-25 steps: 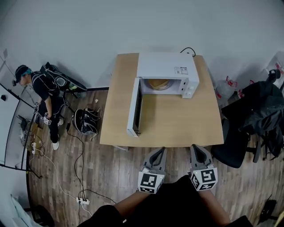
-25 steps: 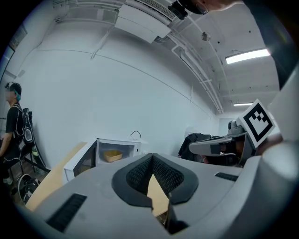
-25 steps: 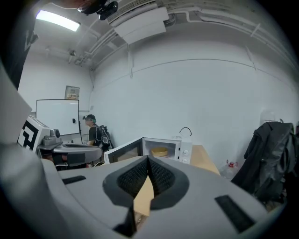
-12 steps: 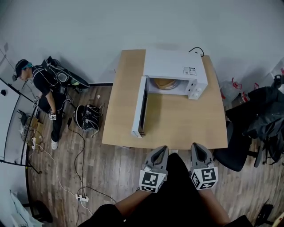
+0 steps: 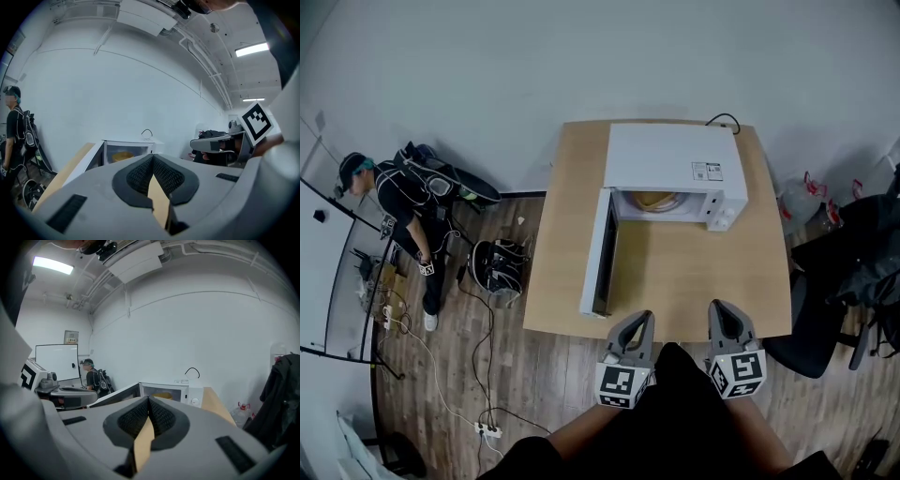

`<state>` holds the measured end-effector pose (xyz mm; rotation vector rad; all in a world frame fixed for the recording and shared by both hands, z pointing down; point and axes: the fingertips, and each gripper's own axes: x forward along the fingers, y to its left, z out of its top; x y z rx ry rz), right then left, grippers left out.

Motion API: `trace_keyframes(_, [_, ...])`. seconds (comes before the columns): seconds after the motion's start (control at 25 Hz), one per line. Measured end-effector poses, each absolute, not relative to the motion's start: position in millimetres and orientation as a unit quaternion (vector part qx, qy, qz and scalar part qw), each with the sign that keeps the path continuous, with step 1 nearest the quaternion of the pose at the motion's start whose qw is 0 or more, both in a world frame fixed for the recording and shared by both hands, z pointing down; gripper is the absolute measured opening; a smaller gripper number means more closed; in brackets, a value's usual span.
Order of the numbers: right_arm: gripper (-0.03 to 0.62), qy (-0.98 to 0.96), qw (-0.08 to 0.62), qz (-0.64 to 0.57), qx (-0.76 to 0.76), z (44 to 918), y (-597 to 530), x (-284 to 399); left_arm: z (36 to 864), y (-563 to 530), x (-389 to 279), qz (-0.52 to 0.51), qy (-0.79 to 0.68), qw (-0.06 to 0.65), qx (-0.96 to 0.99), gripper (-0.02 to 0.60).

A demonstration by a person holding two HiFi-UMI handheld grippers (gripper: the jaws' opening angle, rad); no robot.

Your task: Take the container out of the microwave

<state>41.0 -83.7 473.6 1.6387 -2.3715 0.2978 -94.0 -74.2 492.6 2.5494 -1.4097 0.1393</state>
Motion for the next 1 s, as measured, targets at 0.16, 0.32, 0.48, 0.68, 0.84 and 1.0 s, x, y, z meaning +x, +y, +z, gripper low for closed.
trace_keyframes(0.16, [0.060, -0.809, 0.124, 0.108, 0.564, 477.9, -115.7, 52.3, 498.3, -108.3, -82.4, 0.063, -0.480, 0.109, 0.868, 0.012])
trace_keyframes(0.32, [0.060, -0.809, 0.121, 0.112, 0.564, 477.4, -147.0, 64.9, 502.3, -143.3, -72.8, 0.075, -0.481, 0.105, 0.867, 0.012])
trace_keyframes(0.48, [0.059, -0.814, 0.122, 0.110, 0.557, 478.5, -172.7, 73.9, 507.3, -178.0, -67.3, 0.093, -0.491, 0.101, 0.861, 0.012])
trace_keyframes(0.68, [0.059, -0.822, 0.123, 0.121, 0.543, 486.1, -197.8, 80.4, 523.7, -213.5, -70.7, 0.110, -0.518, 0.108, 0.842, 0.012])
trace_keyframes(0.84, [0.058, -0.827, 0.123, 0.127, 0.533, 490.9, -218.2, 85.6, 535.4, -239.9, -70.8, 0.130, -0.529, 0.106, 0.832, 0.012])
trace_keyframes(1.0, [0.059, -0.833, 0.124, 0.133, 0.522, 496.3, -234.6, 91.6, 546.0, -265.0, -69.0, 0.147, -0.539, 0.101, 0.823, 0.012])
